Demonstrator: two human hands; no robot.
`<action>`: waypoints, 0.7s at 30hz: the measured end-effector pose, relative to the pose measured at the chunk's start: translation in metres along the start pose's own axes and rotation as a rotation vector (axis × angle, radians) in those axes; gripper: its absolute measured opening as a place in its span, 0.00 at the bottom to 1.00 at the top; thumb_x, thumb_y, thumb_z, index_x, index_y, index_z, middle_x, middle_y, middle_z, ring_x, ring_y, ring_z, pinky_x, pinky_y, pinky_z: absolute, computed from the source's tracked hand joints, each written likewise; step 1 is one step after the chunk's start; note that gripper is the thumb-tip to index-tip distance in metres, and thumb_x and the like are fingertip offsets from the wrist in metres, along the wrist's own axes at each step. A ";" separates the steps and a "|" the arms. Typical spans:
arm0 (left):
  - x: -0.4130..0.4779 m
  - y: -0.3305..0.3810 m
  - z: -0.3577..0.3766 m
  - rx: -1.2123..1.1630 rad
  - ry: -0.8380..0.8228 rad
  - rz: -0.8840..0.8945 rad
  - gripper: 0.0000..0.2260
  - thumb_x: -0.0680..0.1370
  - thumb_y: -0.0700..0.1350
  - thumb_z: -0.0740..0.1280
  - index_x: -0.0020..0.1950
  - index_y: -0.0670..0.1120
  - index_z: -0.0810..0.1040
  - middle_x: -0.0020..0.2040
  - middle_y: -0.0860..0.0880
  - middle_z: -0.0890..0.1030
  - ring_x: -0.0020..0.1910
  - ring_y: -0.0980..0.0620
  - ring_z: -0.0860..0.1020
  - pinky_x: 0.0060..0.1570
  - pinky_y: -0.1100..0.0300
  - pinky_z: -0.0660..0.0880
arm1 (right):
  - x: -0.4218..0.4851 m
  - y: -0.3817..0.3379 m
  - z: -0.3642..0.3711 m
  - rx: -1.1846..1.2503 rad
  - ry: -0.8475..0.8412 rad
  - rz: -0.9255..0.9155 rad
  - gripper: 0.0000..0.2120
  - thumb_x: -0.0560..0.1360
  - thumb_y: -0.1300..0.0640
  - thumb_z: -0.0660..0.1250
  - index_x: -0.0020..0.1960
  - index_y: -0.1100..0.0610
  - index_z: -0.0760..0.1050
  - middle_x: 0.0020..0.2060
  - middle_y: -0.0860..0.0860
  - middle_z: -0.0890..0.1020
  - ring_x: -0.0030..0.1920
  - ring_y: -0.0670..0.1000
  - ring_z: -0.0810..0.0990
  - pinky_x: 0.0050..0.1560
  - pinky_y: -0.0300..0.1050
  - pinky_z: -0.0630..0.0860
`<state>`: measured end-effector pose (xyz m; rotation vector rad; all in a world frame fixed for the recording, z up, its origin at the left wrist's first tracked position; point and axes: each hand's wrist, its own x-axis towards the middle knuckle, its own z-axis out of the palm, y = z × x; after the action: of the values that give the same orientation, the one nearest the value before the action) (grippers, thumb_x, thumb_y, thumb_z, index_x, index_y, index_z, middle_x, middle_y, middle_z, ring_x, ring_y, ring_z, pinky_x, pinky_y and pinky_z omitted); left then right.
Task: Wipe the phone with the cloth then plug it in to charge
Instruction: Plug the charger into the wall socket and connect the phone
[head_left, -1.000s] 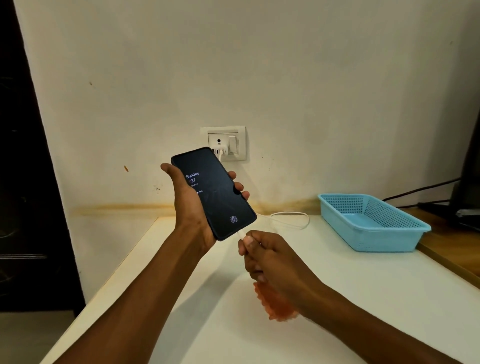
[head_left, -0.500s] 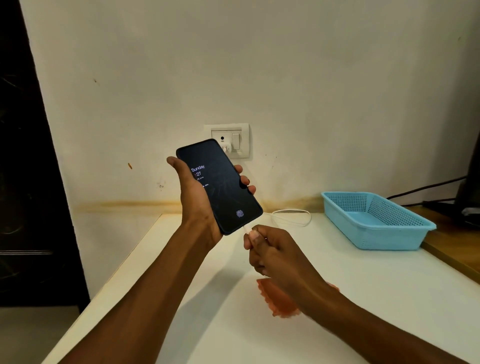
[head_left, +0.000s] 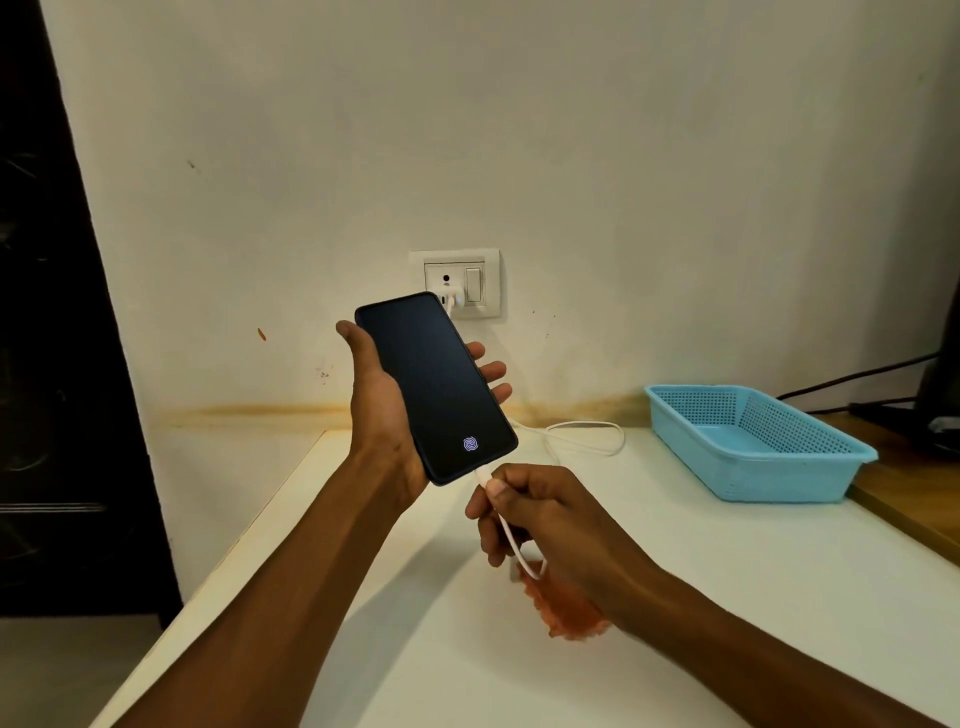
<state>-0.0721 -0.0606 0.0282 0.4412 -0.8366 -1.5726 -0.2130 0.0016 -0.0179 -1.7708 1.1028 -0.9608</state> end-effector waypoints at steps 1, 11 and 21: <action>0.000 0.001 -0.001 0.008 0.002 0.002 0.43 0.71 0.75 0.45 0.65 0.43 0.75 0.57 0.39 0.82 0.52 0.36 0.82 0.49 0.39 0.78 | 0.000 -0.001 -0.001 0.009 -0.018 0.011 0.16 0.83 0.56 0.54 0.43 0.54 0.77 0.33 0.49 0.80 0.33 0.45 0.80 0.34 0.35 0.77; 0.002 0.004 -0.004 0.092 0.009 -0.001 0.46 0.71 0.76 0.43 0.65 0.42 0.77 0.58 0.38 0.82 0.54 0.37 0.82 0.52 0.42 0.79 | 0.009 0.004 -0.010 0.121 0.217 0.011 0.22 0.67 0.35 0.61 0.46 0.51 0.80 0.39 0.51 0.85 0.36 0.50 0.83 0.44 0.44 0.79; 0.000 0.011 -0.004 0.125 -0.001 -0.028 0.44 0.71 0.76 0.45 0.60 0.42 0.79 0.56 0.39 0.83 0.53 0.37 0.82 0.59 0.42 0.75 | 0.010 -0.005 -0.016 0.251 0.175 -0.074 0.14 0.81 0.53 0.58 0.55 0.55 0.81 0.44 0.55 0.86 0.40 0.51 0.84 0.43 0.40 0.80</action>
<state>-0.0622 -0.0613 0.0333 0.5443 -0.9363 -1.5518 -0.2224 -0.0107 -0.0058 -1.5546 0.9807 -1.2613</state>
